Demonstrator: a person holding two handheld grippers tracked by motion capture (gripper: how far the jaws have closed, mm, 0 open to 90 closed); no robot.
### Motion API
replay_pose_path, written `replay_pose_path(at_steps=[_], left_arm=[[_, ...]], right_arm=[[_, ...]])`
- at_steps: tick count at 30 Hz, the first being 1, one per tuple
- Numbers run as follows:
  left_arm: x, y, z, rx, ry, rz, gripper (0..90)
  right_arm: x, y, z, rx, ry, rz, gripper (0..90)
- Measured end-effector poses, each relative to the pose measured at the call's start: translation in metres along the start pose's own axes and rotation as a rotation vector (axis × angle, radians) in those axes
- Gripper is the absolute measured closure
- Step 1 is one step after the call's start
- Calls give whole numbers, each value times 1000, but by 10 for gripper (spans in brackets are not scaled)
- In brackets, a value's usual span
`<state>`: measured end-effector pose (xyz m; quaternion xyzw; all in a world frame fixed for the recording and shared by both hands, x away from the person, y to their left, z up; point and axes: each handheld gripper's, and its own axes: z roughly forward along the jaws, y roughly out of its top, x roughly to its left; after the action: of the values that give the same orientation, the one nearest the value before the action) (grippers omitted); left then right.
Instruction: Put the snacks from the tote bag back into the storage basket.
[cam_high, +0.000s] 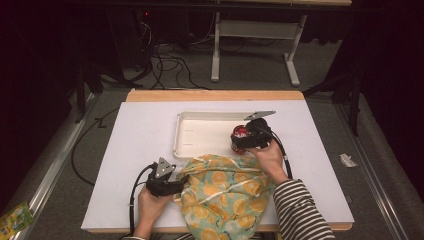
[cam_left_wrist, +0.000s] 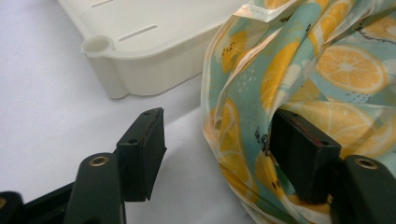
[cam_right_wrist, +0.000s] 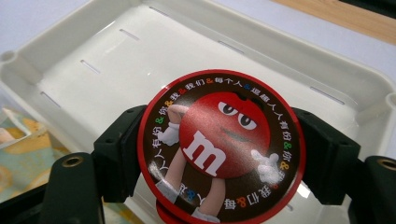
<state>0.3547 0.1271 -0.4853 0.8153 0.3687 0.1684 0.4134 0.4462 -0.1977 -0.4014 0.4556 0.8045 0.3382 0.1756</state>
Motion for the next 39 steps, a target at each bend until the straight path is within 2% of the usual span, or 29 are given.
replay_pose_path(at_steps=[13,22,29,39], left_arm=[[-1,0,0,3,3,3,363],[-1,0,0,5,3,4,363],[-1,0,0,4,5,2,362],[-1,0,0,5,4,0,363]], right_arm=[[-10,1,22,32,-27,20,265],[-8,9,35,45,-47,-4,265],[-8,13,46,57,-42,-21,264],[-8,15,52,36,-31,-26,260]])
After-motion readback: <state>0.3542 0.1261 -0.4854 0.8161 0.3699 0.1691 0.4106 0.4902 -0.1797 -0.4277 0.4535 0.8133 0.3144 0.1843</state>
